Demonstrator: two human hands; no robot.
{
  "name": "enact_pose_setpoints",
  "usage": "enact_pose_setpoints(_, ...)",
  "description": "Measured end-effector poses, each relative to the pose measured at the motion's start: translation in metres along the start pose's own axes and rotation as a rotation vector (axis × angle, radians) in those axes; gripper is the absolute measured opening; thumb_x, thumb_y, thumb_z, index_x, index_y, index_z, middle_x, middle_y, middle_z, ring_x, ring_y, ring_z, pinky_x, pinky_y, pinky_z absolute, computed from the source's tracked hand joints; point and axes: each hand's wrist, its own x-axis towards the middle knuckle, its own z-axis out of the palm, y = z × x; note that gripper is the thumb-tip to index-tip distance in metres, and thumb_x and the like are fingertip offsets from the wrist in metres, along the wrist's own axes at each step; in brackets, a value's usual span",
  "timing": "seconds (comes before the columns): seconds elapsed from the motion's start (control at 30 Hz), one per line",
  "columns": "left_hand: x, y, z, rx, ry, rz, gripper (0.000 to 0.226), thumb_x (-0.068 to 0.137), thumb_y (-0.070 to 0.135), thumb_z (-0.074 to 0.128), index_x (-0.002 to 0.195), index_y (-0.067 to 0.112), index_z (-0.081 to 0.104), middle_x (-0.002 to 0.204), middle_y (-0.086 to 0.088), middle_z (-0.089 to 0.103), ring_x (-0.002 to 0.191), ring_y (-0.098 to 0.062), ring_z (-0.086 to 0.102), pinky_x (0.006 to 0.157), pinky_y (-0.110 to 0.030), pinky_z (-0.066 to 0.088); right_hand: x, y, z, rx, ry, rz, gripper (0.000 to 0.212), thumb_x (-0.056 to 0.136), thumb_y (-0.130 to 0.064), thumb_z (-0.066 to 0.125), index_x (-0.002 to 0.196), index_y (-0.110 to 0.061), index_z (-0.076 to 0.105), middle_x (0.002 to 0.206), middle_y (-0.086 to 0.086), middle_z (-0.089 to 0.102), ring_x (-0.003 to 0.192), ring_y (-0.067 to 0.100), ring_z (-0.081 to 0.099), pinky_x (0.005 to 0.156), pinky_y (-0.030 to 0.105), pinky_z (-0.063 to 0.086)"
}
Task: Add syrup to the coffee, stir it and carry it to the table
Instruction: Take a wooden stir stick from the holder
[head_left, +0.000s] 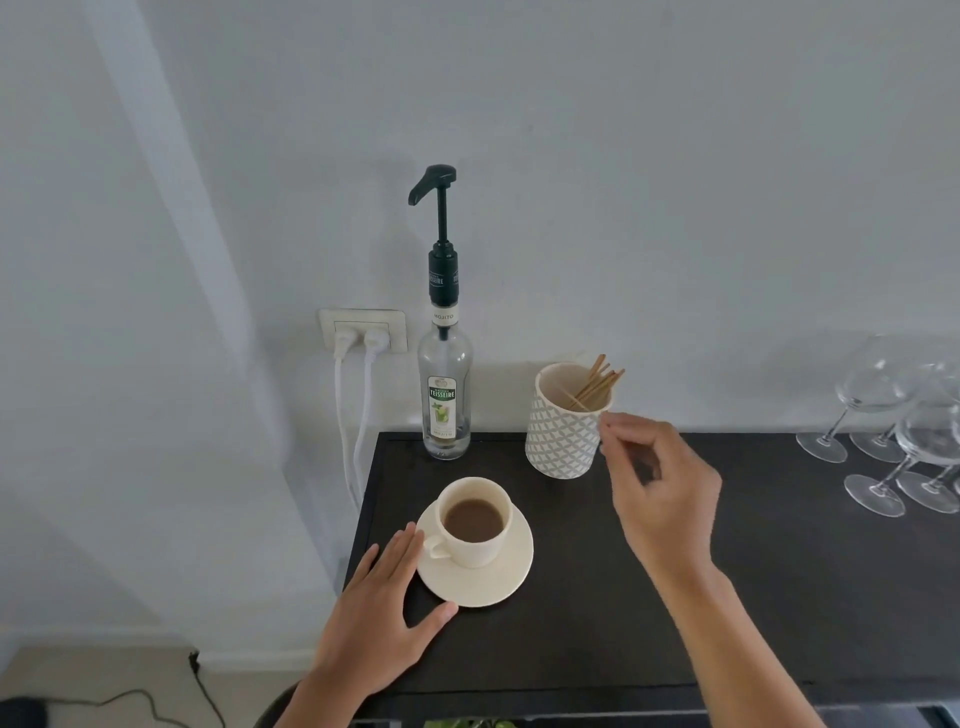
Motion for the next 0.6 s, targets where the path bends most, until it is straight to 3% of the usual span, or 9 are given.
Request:
enact_pose_setpoints(0.07, -0.001, 0.005, -0.005, 0.018, -0.013, -0.004, 0.093, 0.094, 0.072, 0.047, 0.167, 0.032, 0.004, 0.174, 0.019, -0.001, 0.147, 0.004, -0.007, 0.118, -0.02, -0.002, -0.037, 0.008, 0.002, -0.052, -0.019, -0.136, 0.009, 0.091, -0.003, 0.071, 0.094, 0.002, 0.078, 0.099, 0.003, 0.078, 0.094, 0.008, 0.074, 0.087, 0.016, 0.056)
enact_pose_setpoints(0.13, -0.001, 0.007, -0.007, 0.036, -0.022, -0.015, 0.093, 0.094, 0.074, 0.045, 0.167, 0.033, 0.005, 0.175, 0.018, 0.0, 0.158, -0.002, -0.001, 0.12, -0.021, 0.0, -0.075, 0.021, 0.006, -0.054, -0.085, -0.171, 0.015, 0.089, -0.008, 0.067, 0.089, 0.002, 0.078, 0.099, 0.004, 0.077, 0.098, 0.005, 0.072, 0.091, 0.014, 0.054)
enact_pose_setpoints(0.2, -0.001, 0.006, -0.006, 0.039, -0.032, -0.032, 0.094, 0.093, 0.076, 0.044, 0.167, 0.033, 0.005, 0.175, 0.019, 0.0, 0.162, -0.01, 0.004, 0.124, -0.024, 0.003, -0.11, 0.035, 0.012, -0.036, -0.178, -0.146, 0.016, 0.089, -0.01, 0.067, 0.087, 0.001, 0.078, 0.1, 0.003, 0.077, 0.1, 0.005, 0.073, 0.088, 0.021, 0.058)
enact_pose_setpoints(0.3, 0.0, 0.006, -0.006, 0.054, -0.053, -0.019, 0.102, 0.082, 0.087, 0.027, 0.167, 0.033, 0.006, 0.171, 0.023, -0.002, 0.159, -0.003, 0.0, 0.122, -0.021, -0.002, -0.148, 0.053, 0.022, -0.039, -0.324, -0.124, 0.011, 0.089, -0.011, 0.069, 0.087, -0.003, 0.077, 0.103, 0.003, 0.076, 0.101, 0.005, 0.072, 0.083, 0.027, 0.06)
enact_pose_setpoints(0.37, -0.001, 0.007, -0.007, 0.045, -0.072, -0.036, 0.112, 0.071, 0.09, 0.017, 0.167, 0.033, 0.006, 0.172, 0.022, -0.002, 0.158, -0.003, 0.0, 0.121, -0.022, -0.001, -0.161, 0.056, 0.027, -0.042, -0.425, -0.118, 0.008, 0.089, -0.011, 0.071, 0.089, -0.006, 0.077, 0.106, 0.002, 0.074, 0.102, 0.004, 0.071, 0.083, 0.026, 0.059)
enact_pose_setpoints(0.5, -0.001, 0.009, -0.009, 0.054, -0.085, -0.06, 0.112, 0.069, 0.089, 0.016, 0.166, 0.034, 0.005, 0.175, 0.019, 0.001, 0.162, -0.011, 0.004, 0.126, -0.025, 0.006, -0.163, 0.052, 0.027, -0.043, -0.583, -0.063, 0.012, 0.091, -0.023, 0.071, 0.096, -0.015, 0.078, 0.112, -0.006, 0.07, 0.104, -0.001, 0.066, 0.087, 0.02, 0.055)
enact_pose_setpoints(0.6, -0.001, 0.009, -0.009, 0.057, -0.095, -0.067, 0.115, 0.066, 0.091, 0.013, 0.167, 0.034, 0.005, 0.174, 0.02, 0.0, 0.155, -0.002, -0.003, 0.123, -0.023, 0.004, -0.151, 0.049, 0.027, -0.038, -0.588, 0.058, 0.023, 0.092, -0.031, 0.068, 0.109, -0.02, 0.078, 0.118, -0.016, 0.065, 0.109, -0.003, 0.061, 0.089, 0.015, 0.052)
